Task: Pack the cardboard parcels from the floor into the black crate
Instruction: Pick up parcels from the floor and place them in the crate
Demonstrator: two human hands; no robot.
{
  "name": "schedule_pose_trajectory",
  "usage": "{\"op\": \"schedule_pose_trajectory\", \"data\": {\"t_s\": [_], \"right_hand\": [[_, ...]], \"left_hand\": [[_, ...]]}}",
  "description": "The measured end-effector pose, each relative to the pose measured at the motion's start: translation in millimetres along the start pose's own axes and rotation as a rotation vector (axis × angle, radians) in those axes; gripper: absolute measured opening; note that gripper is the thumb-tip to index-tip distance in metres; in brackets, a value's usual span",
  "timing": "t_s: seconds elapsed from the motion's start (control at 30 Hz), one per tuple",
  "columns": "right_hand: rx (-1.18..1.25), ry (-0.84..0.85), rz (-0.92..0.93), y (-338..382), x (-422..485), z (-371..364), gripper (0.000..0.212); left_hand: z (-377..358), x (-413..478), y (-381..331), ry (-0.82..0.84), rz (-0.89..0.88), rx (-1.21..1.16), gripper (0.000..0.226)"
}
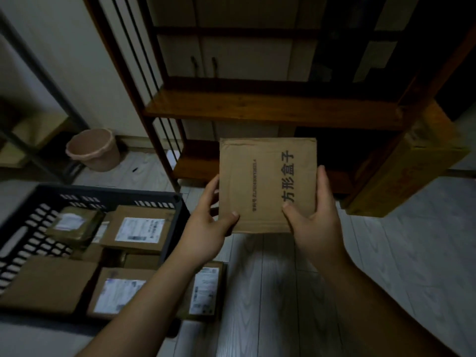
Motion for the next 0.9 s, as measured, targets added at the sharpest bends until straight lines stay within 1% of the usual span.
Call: {"op": "schedule_pose_trajectory", "data": {"t_s": [0.1,0.27,0.37,0.5,0.57,0.67,0.8,0.9], "right_hand": [[-0.019,0.029,-0.004,80.7,15.8,20.6,0.083],[-0.007,0.096,-0.027,233.9,32.6,54.3,0.083],[0.038,0.179,-0.078,320.6,30.3,75.6,0.083],[0.065,0.310,-0.042,417.6,26.4,101.3,0.083],[0.056,0.363,-0.015,455.1,23.3,111.7,0.085],[0.058,0.416,0.072,502.7,14.1,122.0,0.089],[0.081,0.472,0.128,545.5,-8.5,124.1,0.090],[0.064,0.518,0.162,570.6,-24.8,114.6,0.089]], "left_hand": [[33.0,-36.7,-62.7,0.015,0.055,0.000,0.070],[102.6,-115.3,-188.8,-0.008,0.109,-0.018,0.070],[144.6,-167.9,-258.3,-0.002,0.112,0.002,0.068],[189.7,-232.9,-333.2,-0.047,0.098,0.018,0.064],[205.2,-262.9,-357.8,-0.071,0.093,-0.002,0.061],[225.1,-303.9,-381.9,-0.117,0.078,-0.022,0.059],[255.3,-347.9,-388.9,-0.162,0.085,-0.041,0.061],[284.1,-369.6,-387.5,-0.157,0.072,-0.010,0.056]]}}
Point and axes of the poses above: each hand's wrist, its own x-axis towards the middle knuckle, its own z-axis out of the back of the hand, y = z × x, the point moved 2 cm from there along x, towards the middle knuckle, and after that the axes turned 15 degrees about z, right-handed, at the moved point
